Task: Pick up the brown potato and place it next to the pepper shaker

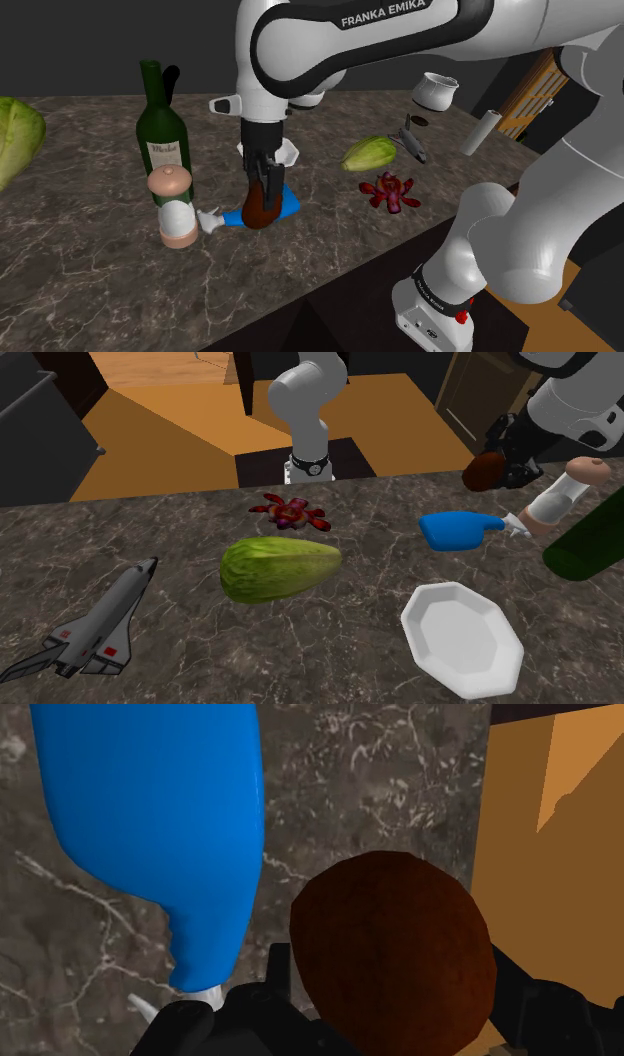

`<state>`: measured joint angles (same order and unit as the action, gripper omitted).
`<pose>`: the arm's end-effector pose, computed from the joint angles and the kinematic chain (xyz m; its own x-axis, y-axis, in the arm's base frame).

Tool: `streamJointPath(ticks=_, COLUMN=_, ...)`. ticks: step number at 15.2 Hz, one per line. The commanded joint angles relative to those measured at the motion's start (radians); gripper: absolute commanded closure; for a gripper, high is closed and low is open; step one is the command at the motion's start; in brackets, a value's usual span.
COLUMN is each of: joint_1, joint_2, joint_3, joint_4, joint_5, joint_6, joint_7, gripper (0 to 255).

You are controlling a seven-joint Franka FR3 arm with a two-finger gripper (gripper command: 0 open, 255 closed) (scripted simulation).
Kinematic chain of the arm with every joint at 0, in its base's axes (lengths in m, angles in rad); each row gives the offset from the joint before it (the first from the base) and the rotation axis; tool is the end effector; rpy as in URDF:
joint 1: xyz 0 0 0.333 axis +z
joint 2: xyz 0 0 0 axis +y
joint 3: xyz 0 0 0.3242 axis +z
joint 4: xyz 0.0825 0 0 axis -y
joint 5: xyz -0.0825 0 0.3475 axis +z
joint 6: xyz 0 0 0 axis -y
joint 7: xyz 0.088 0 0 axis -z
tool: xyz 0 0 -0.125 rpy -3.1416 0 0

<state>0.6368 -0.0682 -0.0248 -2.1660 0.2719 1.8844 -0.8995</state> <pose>0.3651 0.2862 0.4207 0.1775 0.9831 0.0451 0.9351 -0.1542 -0.3190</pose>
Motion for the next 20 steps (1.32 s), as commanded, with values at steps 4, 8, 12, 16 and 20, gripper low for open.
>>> streamJointPath(ticks=4, joint_1=0.002, joint_2=0.026, joint_3=0.001, joint_4=-0.041, joint_5=0.008, joint_6=0.066, joint_7=-0.017, gripper=255)
streamJointPath(ticks=8, joint_1=0.003, joint_2=0.053, joint_3=0.003, joint_4=-0.067, joint_5=0.016, joint_6=0.116, joint_7=-0.032, gripper=255)
streamJointPath(ticks=12, joint_1=0.004, joint_2=0.082, joint_3=0.004, joint_4=-0.090, joint_5=0.024, joint_6=0.167, joint_7=-0.046, gripper=255)
streamJointPath(ticks=16, joint_1=0.004, joint_2=0.093, joint_3=0.005, joint_4=-0.097, joint_5=0.028, joint_6=0.185, joint_7=-0.052, gripper=255)
streamJointPath(ticks=20, joint_1=0.004, joint_2=0.094, joint_3=0.006, joint_4=-0.097, joint_5=0.028, joint_6=0.185, joint_7=-0.052, gripper=255)
